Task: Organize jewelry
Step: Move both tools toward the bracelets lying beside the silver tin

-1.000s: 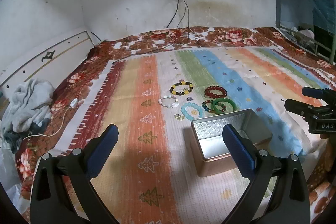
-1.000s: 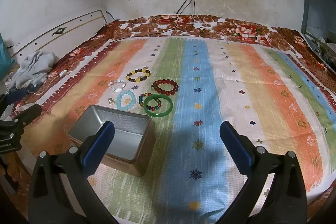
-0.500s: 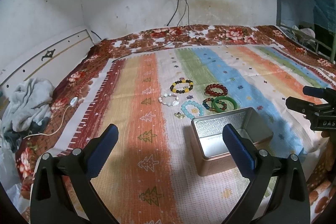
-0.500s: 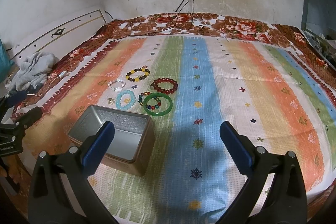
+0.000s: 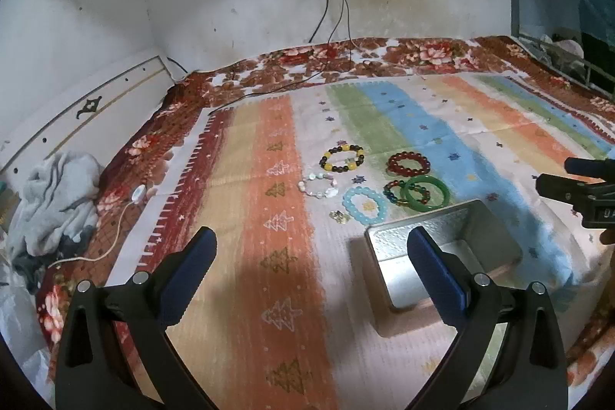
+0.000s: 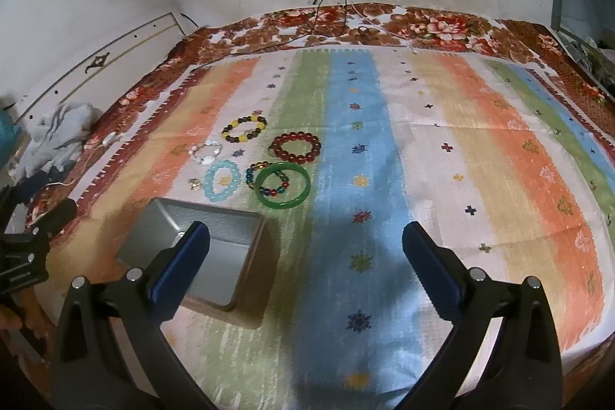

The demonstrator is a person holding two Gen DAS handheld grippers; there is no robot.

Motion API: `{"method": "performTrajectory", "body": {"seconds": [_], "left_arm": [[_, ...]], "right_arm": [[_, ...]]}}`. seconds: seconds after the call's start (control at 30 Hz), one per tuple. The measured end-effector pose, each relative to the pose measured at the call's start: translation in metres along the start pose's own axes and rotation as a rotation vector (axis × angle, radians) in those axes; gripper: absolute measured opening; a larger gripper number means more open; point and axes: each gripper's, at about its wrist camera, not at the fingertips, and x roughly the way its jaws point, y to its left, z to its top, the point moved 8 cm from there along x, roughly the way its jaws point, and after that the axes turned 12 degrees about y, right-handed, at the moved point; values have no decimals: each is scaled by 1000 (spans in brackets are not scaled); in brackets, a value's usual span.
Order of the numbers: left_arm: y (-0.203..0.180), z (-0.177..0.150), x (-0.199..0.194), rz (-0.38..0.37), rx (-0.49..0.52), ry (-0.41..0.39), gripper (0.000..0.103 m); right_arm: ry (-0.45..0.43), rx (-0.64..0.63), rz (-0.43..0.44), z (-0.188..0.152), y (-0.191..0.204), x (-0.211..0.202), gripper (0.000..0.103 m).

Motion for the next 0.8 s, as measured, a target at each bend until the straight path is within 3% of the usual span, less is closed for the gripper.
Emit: {"method": "performTrajectory", "body": {"seconds": [0.8], "left_arm": [[-3, 55, 58, -24, -10, 72, 97]], "right_arm": [[26, -30, -31, 55, -10, 33, 99]]}}
